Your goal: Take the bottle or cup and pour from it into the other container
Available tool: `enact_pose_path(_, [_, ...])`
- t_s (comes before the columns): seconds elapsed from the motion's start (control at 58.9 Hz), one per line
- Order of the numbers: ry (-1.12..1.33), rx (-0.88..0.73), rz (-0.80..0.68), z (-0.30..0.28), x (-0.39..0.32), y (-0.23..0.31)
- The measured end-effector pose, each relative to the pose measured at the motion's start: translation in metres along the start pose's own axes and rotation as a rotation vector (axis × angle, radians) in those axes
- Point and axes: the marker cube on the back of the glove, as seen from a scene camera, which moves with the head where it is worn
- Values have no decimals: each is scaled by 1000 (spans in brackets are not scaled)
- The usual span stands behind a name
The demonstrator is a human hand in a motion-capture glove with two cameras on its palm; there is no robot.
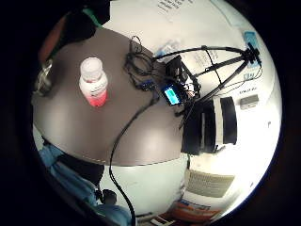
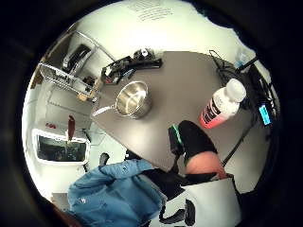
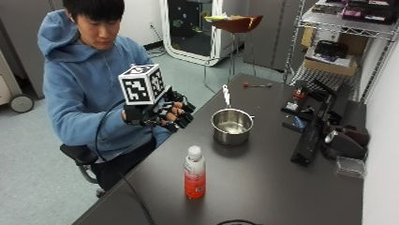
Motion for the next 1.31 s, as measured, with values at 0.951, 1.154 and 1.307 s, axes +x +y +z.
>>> enact_pose_path(0.951, [-775,276,197,116,110,19])
enact_pose_path(1.154, [-993,230,197,157,93,2])
enact_pose_path(1.307, [-1139,212,178,178,73,-14])
